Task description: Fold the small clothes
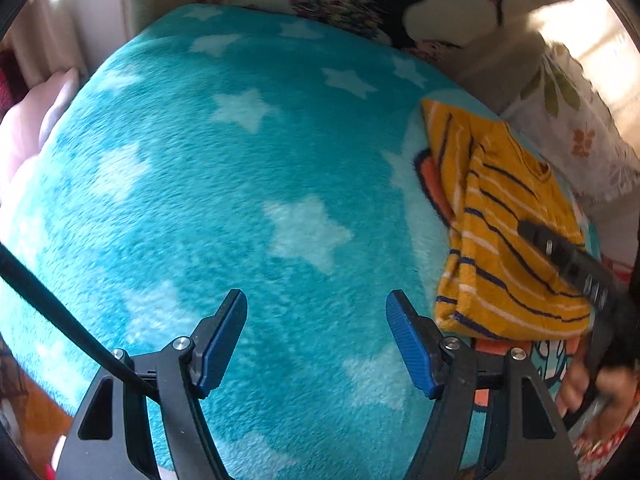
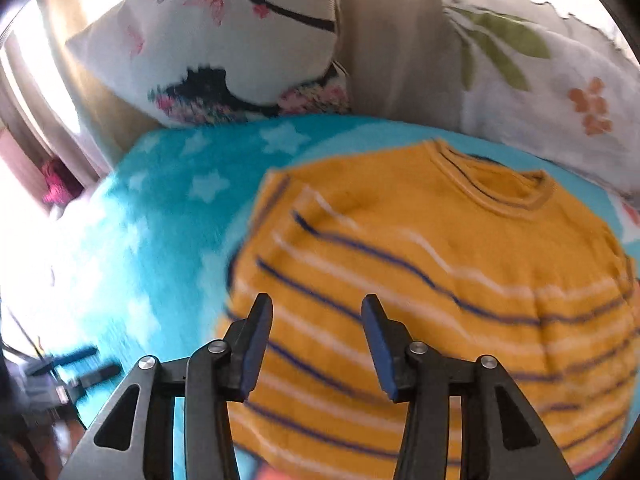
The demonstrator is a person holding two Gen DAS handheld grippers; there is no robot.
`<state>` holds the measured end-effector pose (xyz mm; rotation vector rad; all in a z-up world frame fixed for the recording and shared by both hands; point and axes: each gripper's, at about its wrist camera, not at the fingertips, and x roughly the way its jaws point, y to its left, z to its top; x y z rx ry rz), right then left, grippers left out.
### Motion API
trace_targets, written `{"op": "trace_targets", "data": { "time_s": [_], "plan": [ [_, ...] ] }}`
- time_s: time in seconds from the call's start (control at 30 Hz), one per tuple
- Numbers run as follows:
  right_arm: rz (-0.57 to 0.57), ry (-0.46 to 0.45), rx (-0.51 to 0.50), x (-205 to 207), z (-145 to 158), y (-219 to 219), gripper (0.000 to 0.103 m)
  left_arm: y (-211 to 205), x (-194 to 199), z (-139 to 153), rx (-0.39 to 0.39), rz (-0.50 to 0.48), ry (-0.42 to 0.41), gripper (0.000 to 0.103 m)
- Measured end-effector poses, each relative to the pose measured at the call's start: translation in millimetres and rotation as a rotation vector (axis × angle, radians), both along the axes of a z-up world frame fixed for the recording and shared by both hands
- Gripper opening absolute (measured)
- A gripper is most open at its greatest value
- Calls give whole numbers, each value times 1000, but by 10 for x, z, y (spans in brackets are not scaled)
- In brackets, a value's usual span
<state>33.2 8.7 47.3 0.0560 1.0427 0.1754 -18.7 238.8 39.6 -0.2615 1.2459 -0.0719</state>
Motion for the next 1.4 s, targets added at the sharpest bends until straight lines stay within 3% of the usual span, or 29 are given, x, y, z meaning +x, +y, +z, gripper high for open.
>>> {"op": "trace_targets", "data": {
  "time_s": [0.23,0.5,0.73,0.83,1.03,1.2,1.4],
  "plan": [
    [-2,6,-70,-488,-157,-126,56,-299,129,-60,45,-97,12,71],
    [27,-22,-150,-697,-215,-9,59,-442,225,-141,58,-142,25,71],
    [118,-59,-218,-768,-249,249,61,-315,714,-20,-84,-105,-42,73],
    [178,-73,-268,-790,-311,428,61,-363,946,-21,-146,-147,-61,74],
    [282,-118,-330,-834,-333,742,61,-536,1295,-240,-289,-200,31,74],
    [323,-161,-431,-784,-460,979,61,-708,1477,-285,-301,-258,35,75],
    [314,-210,-451,-620,-493,1097,61,-1034,1723,-301,-338,-342,60,75]
  ]
}}
